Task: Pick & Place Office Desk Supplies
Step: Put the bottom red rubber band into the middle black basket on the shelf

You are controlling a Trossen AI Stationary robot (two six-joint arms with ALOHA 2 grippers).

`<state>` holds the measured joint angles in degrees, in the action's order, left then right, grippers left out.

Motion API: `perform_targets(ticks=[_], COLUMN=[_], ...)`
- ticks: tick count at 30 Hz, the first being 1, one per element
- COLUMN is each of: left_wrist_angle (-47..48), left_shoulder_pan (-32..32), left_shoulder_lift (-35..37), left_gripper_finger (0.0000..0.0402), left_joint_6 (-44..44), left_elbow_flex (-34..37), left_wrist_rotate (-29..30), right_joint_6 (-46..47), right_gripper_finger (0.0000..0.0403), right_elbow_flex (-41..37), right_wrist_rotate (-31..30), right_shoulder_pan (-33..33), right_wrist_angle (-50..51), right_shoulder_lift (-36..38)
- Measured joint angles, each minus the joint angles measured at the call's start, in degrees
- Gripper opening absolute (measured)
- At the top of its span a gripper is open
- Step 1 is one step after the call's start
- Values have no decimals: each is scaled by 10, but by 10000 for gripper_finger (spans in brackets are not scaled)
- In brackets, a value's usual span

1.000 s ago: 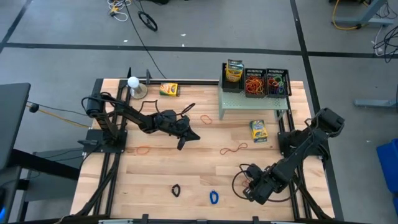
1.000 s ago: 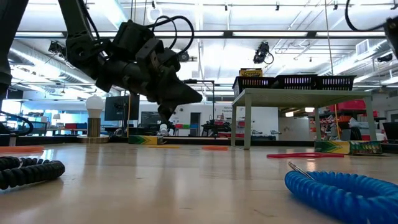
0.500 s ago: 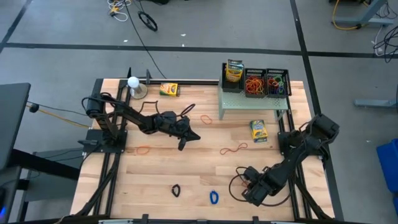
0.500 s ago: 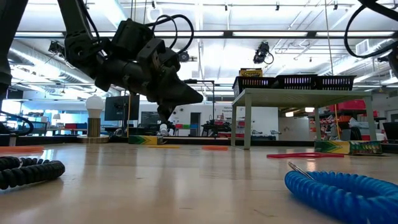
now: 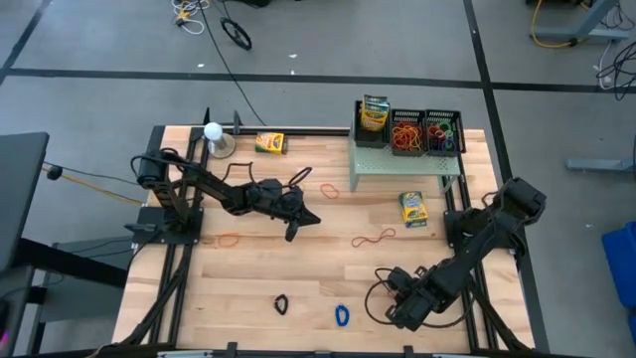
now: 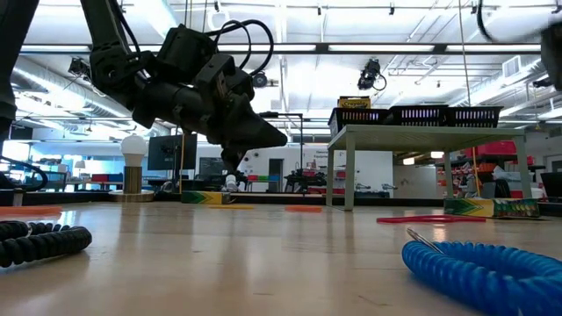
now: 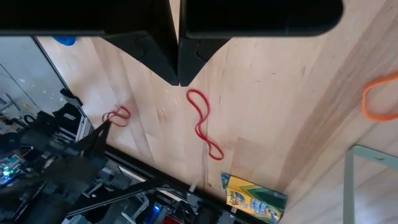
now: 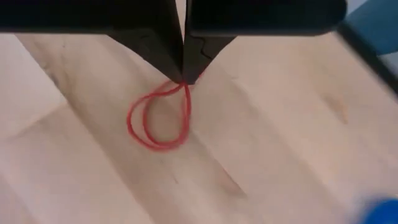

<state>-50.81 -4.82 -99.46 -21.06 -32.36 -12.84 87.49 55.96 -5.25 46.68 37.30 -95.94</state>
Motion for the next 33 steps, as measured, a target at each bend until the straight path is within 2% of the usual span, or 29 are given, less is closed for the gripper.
perform_targets(ticks=[4, 9, 19, 25, 29, 33], left_wrist_angle=[0, 0, 0, 0, 0, 0], left_shoulder_pan=[0, 0, 0, 0, 0, 0], left_shoulder_lift=[0, 0, 0, 0, 0, 0], left_gripper_finger=[5, 5, 5, 5, 5, 5], left_joint_6=[-1, -2, -2, -2, -2, -2], left_elbow_flex=[0, 0, 0, 0, 0, 0], left_wrist_rotate=[0, 1, 25, 42, 58, 70], right_joint_6=[-26, -78, -232, -329, -427, -535], right_gripper_finger=[3, 2, 1, 1, 1, 1], right_elbow_flex=[22, 66, 193, 264, 292, 294], right_wrist_rotate=[-43, -86, -195, -271, -307, -311], right_shoulder_pan=[-8, -40, -179, -315, -441, -579], right_wrist_angle=[28, 131, 312, 371, 382, 363], right_shoulder_lift=[39, 89, 176, 223, 243, 244])
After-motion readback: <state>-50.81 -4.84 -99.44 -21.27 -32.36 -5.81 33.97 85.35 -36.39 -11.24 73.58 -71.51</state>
